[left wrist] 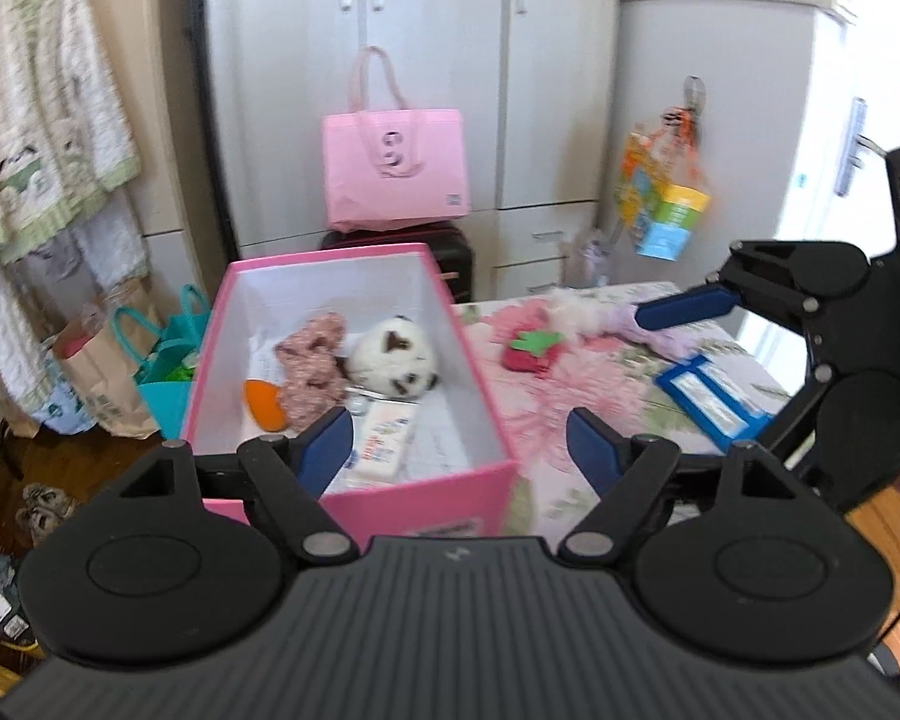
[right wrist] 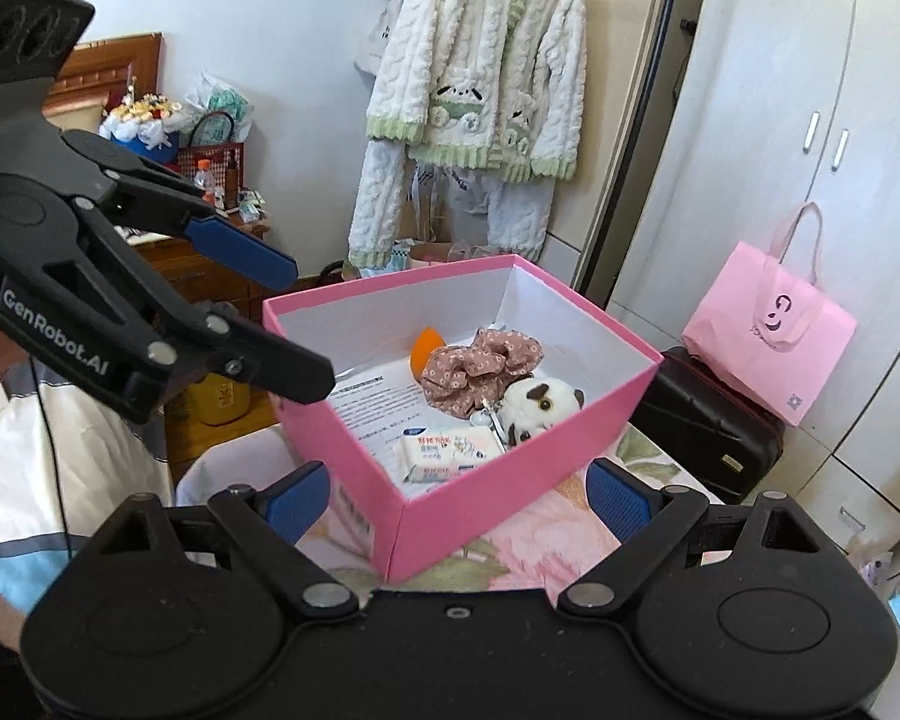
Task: Organize soft objects
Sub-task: 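Withdraw both grippers from the box toward the blue wipes pack on the bed, then close both grippers on the ends of the blue wipes pack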
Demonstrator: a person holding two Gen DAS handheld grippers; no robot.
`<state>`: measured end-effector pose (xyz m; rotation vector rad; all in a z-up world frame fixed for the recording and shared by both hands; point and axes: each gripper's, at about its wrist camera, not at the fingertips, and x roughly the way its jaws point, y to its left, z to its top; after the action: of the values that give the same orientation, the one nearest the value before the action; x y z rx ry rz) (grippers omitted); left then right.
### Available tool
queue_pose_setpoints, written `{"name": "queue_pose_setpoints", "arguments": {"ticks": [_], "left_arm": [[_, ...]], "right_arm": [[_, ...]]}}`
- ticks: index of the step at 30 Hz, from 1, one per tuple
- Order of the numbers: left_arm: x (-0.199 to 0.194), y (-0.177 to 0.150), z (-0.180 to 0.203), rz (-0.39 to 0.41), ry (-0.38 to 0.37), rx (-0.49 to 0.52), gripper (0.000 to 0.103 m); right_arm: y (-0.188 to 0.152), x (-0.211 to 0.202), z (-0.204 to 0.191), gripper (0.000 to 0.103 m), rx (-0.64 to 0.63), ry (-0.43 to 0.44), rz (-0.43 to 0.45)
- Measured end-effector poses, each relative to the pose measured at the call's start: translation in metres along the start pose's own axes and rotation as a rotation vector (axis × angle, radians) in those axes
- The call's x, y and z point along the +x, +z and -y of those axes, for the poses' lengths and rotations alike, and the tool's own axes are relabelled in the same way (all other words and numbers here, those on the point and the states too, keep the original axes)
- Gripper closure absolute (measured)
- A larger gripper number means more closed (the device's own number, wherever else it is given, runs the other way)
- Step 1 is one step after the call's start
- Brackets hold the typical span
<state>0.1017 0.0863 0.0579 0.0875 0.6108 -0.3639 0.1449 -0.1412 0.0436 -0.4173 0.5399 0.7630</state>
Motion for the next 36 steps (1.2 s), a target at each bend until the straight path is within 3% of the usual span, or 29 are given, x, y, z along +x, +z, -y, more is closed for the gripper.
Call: {"name": "queue_pose_setpoints", "arguments": {"ticks": [9, 17, 27, 32, 36], "left_arm": [[-0.015, -0.008, 0.05, -0.021, -0.113, 0.079, 0.023], [0.007, -0.009, 0.083, -0.073, -0.176, 0.128, 0.022], [0.059, -0.011, 0.117, -0.174, -0.27, 0.144, 0.023], [0.092, -0.015, 0.127, -0.216, -0.286, 0.132, 0.022], [0.117, -0.018, 0.136, -0.222, -0.296, 0.12, 0.022]], "right_arm": [[-0.059, -0.07, 0.02, 0.008, 0.131, -0.03, 0.05], [-0.12, -0.105, 0.04, 0.008, 0.239, -0.149, 0.032], [-0.169, -0.087, 0.054, 0.007, 0.282, -0.201, -0.001], [-0.195, -0.063, 0.055, 0.007, 0.209, -0.257, 0.028], [-0.21, -0.041, 0.069, 0.007, 0.253, -0.243, 0.02]]}}
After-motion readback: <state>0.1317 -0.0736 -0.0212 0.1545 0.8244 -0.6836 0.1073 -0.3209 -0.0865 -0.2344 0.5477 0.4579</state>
